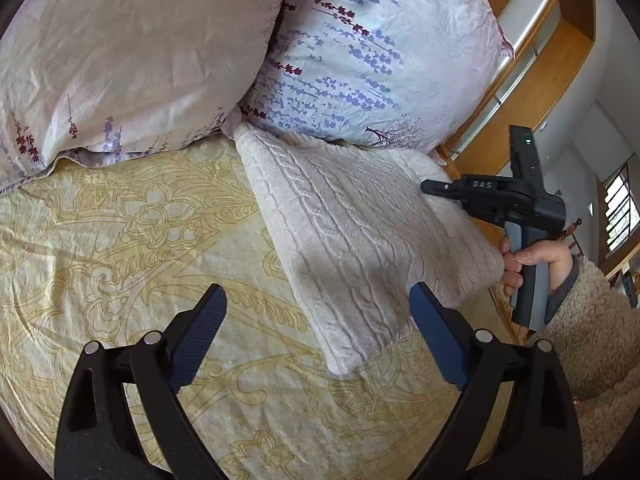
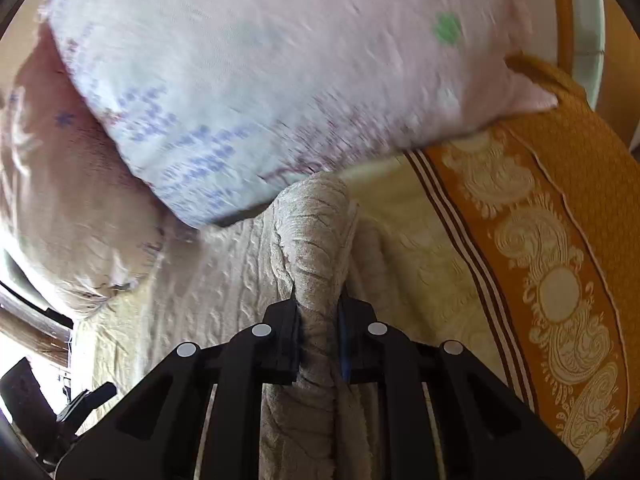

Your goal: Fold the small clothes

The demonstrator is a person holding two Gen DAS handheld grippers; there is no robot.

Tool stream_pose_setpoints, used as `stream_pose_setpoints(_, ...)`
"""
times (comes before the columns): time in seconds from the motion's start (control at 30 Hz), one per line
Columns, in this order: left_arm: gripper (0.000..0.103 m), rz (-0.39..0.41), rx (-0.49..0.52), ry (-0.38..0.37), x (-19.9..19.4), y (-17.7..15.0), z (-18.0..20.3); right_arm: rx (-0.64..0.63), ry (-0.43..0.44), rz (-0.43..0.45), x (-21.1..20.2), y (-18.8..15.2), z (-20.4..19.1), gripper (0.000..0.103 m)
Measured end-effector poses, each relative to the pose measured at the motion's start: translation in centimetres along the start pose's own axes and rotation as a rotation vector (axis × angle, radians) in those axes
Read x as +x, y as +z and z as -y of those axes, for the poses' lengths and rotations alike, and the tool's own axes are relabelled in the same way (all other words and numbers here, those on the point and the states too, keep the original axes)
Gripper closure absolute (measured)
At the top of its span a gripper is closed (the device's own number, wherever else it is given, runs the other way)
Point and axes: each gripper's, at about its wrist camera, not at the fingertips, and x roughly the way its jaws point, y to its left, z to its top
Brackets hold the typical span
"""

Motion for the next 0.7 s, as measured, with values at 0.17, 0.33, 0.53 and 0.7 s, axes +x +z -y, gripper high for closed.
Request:
stream_pose_setpoints(0.17,0.011,-0.012,0.094,0.019,0.2,-0.4,1.4,0.063,0.035,0.065,-3.3,-0.1,1.4,0.059)
stream_pose_setpoints(0.33,0.011,-0.001,0.218,0.029,0.5,-1.8,3.2,0.095,0.144,0.091,-6.8,-2.4,3.1,0.045)
stream_pose_setpoints(0.53,0.011,-0.011,0.301,0.061,1.2,-3.3,4.1,0.044,0.180,0.055,-7.3,-6.2,2.3,0.048)
stream_pose_setpoints(0.7,0.011,-0.043,0.272,0.058,1.7,-3.6,3.6,-0.045,0.123,0.017,-5.7,-7.0,0.6,0.073)
